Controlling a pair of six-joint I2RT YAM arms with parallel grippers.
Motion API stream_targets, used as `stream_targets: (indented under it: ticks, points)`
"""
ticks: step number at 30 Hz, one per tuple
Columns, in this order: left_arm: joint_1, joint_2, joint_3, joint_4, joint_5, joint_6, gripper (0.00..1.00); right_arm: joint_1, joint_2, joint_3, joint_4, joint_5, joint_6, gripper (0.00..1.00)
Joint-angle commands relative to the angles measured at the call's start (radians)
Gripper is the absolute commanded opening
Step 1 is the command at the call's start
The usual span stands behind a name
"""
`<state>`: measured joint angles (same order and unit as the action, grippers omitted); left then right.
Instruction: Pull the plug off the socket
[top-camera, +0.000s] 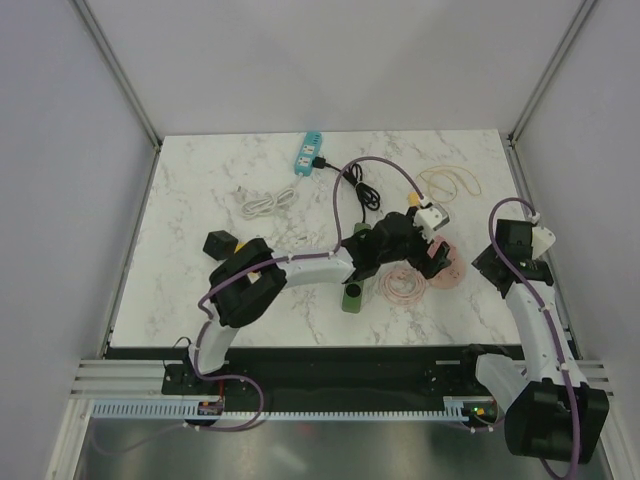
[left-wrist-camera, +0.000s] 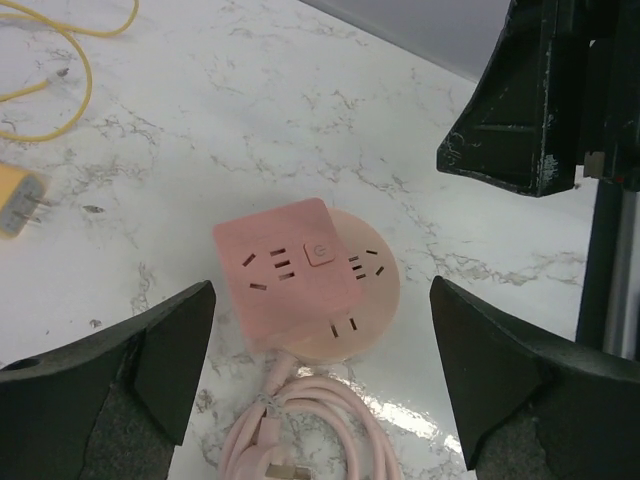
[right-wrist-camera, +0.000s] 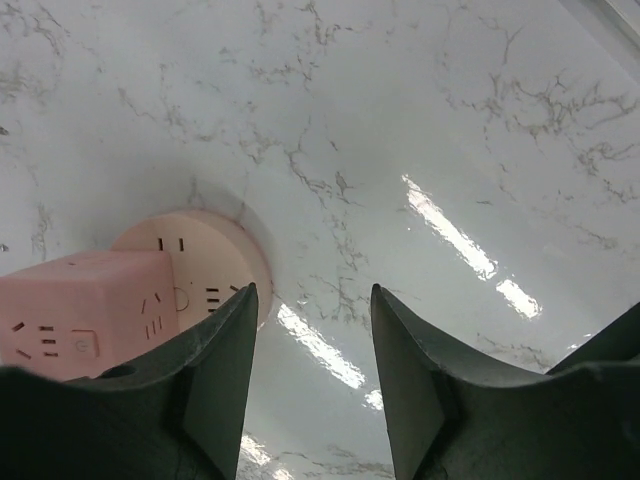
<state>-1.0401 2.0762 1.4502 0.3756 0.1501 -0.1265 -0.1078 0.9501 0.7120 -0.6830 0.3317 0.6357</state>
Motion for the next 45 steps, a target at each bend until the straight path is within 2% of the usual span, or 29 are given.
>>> stream_targets:
  ticks: [1, 7, 13, 18, 20, 21, 24, 25, 26, 27, 31, 39, 42, 45]
  points:
    - [-0.037, 0.048, 0.075, -0.066, -0.176, 0.120, 0.96, -0.047, -0.010, -0.019, 0.057, -0.086, -0.025, 0.57]
    - [-0.063, 0.128, 0.180, -0.144, -0.243, 0.125, 0.97, -0.059, -0.011, -0.028, 0.071, -0.102, -0.027, 0.58]
    - [-0.070, 0.166, 0.219, -0.162, -0.316, 0.125, 0.97, -0.067, 0.006, -0.046, 0.103, -0.146, -0.028, 0.59]
    - [-0.067, 0.206, 0.263, -0.205, -0.244, 0.123, 0.93, -0.069, 0.029, -0.060, 0.134, -0.175, -0.034, 0.61]
    - [-0.067, 0.220, 0.276, -0.216, -0.178, 0.122, 0.85, -0.069, 0.048, -0.065, 0.155, -0.213, -0.045, 0.65]
    - [-0.069, 0.225, 0.279, -0.216, -0.163, 0.120, 0.85, -0.069, 0.049, -0.065, 0.158, -0.227, -0.047, 0.66]
    - [-0.067, 0.237, 0.292, -0.215, -0.116, 0.120, 0.71, -0.067, 0.088, -0.068, 0.178, -0.292, -0.054, 0.69]
    - [-0.064, 0.239, 0.294, -0.214, -0.101, 0.122, 0.57, -0.067, 0.093, -0.071, 0.181, -0.307, -0.057, 0.70]
    - [-0.058, 0.237, 0.292, -0.214, -0.093, 0.122, 0.50, -0.067, 0.098, -0.075, 0.187, -0.328, -0.060, 0.71]
    - [-0.055, 0.229, 0.291, -0.214, -0.086, 0.119, 0.32, -0.069, 0.099, -0.077, 0.189, -0.330, -0.068, 0.72]
    - [-0.015, 0.190, 0.250, -0.211, -0.003, 0.088, 0.02, -0.067, 0.078, -0.083, 0.194, -0.376, -0.090, 0.75]
    - [0.127, 0.101, 0.121, -0.109, 0.198, -0.034, 0.02, -0.069, 0.067, -0.100, 0.201, -0.463, -0.110, 0.80]
    - [0.175, 0.082, 0.050, -0.018, 0.278, -0.105, 0.02, -0.069, 0.079, -0.120, 0.232, -0.540, -0.110, 0.84]
    - [0.199, 0.081, 0.012, 0.091, 0.364, -0.174, 0.02, -0.067, 0.085, -0.167, 0.302, -0.629, -0.085, 0.92]
